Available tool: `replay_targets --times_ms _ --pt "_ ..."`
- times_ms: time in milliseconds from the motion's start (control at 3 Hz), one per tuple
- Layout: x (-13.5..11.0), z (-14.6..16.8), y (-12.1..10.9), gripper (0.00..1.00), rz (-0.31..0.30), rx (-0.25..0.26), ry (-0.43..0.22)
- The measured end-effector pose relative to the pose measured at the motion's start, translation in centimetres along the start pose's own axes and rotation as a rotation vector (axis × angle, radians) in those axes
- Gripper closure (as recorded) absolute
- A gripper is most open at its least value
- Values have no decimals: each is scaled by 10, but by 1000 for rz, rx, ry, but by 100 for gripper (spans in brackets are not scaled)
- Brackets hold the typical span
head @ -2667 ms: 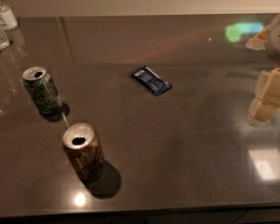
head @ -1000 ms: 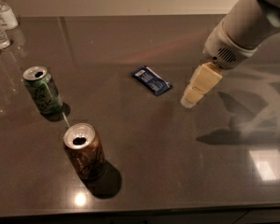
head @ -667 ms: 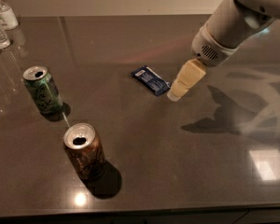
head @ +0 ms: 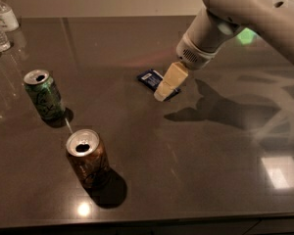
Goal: Move rxbar blueberry near orange can
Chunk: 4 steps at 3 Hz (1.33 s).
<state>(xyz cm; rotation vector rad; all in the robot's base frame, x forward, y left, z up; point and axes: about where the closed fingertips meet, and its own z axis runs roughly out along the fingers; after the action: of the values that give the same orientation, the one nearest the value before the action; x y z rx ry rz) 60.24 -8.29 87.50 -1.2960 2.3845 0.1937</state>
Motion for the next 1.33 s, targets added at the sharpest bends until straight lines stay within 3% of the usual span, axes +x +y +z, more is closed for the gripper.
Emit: replay_targets --times_ms 1000,1333 --pt "-25 45 4 0 -2 -30 26" --pt "-31 54 6 15 -8 -40 35"
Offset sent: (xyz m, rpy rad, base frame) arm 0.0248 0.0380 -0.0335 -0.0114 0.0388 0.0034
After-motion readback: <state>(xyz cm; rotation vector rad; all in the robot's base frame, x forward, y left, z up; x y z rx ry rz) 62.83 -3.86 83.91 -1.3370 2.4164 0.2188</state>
